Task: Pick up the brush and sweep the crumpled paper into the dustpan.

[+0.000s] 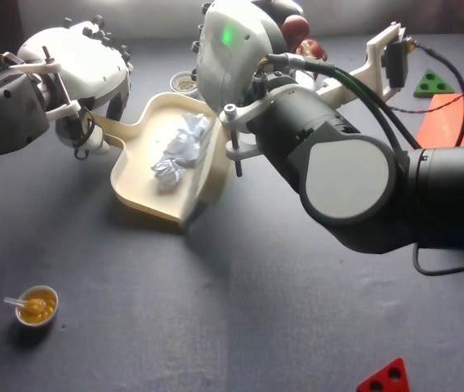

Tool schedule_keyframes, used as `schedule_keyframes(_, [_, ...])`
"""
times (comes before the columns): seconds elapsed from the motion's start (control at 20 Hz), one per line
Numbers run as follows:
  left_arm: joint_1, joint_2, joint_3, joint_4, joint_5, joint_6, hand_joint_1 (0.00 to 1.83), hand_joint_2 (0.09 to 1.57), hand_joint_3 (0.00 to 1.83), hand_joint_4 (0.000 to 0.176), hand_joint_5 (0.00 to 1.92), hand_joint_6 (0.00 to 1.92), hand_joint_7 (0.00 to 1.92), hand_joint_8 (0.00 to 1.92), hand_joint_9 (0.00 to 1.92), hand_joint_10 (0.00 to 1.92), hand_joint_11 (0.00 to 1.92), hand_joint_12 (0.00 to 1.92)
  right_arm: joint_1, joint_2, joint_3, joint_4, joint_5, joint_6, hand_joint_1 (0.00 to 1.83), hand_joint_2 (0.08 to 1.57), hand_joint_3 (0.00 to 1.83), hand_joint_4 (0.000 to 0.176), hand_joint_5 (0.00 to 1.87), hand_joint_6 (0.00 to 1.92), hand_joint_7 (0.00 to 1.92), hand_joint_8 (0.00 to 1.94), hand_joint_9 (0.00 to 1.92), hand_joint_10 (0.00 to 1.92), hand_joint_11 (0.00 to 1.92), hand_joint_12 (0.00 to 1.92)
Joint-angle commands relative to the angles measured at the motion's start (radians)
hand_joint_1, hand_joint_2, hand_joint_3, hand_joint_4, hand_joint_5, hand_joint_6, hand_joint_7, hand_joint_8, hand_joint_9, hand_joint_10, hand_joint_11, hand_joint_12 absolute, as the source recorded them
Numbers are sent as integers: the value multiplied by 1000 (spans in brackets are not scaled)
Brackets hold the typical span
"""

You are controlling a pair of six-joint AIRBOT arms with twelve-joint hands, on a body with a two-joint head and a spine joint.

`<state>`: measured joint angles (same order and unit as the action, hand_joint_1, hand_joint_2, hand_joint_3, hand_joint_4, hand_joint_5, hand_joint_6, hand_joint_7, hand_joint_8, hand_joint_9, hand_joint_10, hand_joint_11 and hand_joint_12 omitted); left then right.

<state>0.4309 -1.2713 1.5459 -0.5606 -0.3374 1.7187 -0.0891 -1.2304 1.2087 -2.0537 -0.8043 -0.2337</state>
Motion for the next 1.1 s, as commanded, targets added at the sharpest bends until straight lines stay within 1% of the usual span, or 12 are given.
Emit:
schedule_keyframes(0.0, [-3,3,7,16,-117,3,1137,1050,0,0,1137,717,436,3,352,4,41,639,10,8,-6,-119,-86,16,1382,1182,5,176,1033,1921,1194,1941,1249,1921,1215,1921])
schedule_keyframes(0.15, [-3,3,5,16,-122,3,1143,1051,0,0,1134,721,456,6,367,6,87,648,-2,10,-14,-153,-110,57,1390,1168,0,176,1031,1921,1185,1941,1235,1921,1194,1921])
schedule_keyframes(0.25, [-3,3,4,15,-123,2,1167,1048,0,0,1141,705,448,1,380,6,100,643,-4,15,-17,-217,-137,98,1374,1143,0,176,1068,1921,1212,1941,1257,1921,1212,1921])
schedule_keyframes(0.35, [-3,3,4,15,-125,2,1147,1053,1,0,1129,728,435,0,356,0,66,620,14,33,-32,-230,-123,98,1405,1171,3,176,1052,1921,1193,1941,1252,1921,1225,1921])
schedule_keyframes(0.45, [-3,2,5,14,-128,2,1122,1063,1,0,1105,771,418,0,330,0,40,607,40,50,-48,-241,-109,98,1370,1169,2,176,1051,1921,1207,1941,1264,1921,1229,1921])
schedule_keyframes(0.5, [-3,2,5,14,-127,2,1104,1059,0,39,1114,758,435,5,343,4,50,599,53,58,-56,-257,-106,97,1367,1164,0,176,1052,1921,1210,1941,1266,1921,1228,1921])
schedule_keyframes(0.55, [-2,2,5,13,-127,2,1113,1057,0,15,1118,752,432,2,348,4,61,601,62,64,-61,-257,-97,94,1357,1160,0,176,1051,1921,1208,1941,1267,1921,1229,1921])
schedule_keyframes(0.6, [-1,3,4,13,-127,2,1126,1050,0,0,1137,719,436,2,354,3,80,601,69,69,-65,-248,-84,77,1353,1148,0,176,1061,1921,1220,1941,1281,1921,1235,1921])
schedule_keyframes(0.65, [1,4,2,12,-127,2,1122,1053,1,0,1129,732,431,1,337,1,60,579,79,74,-68,-223,-64,44,1361,1160,2,176,1061,1921,1222,1941,1284,1921,1236,1921])
schedule_keyframes(0.8, [2,7,0,4,-126,1,1143,1053,0,0,1130,729,423,1,339,1,69,572,117,85,-71,-37,28,-182,1380,1171,2,176,1030,1921,1187,1941,1243,1921,1209,1921])
schedule_keyframes(0.85, [2,7,0,3,-127,1,1144,1053,0,0,1132,725,420,0,336,0,68,571,118,84,-68,-21,33,-229,1384,1162,0,176,1036,1921,1185,1941,1234,1921,1200,1921])
schedule_keyframes(1.05, [3,8,0,-3,-129,1,1149,1053,1,0,1132,723,412,0,339,4,79,573,72,67,-52,-57,19,-257,1369,1168,0,176,1047,1921,1212,1941,1259,1921,1226,1921])
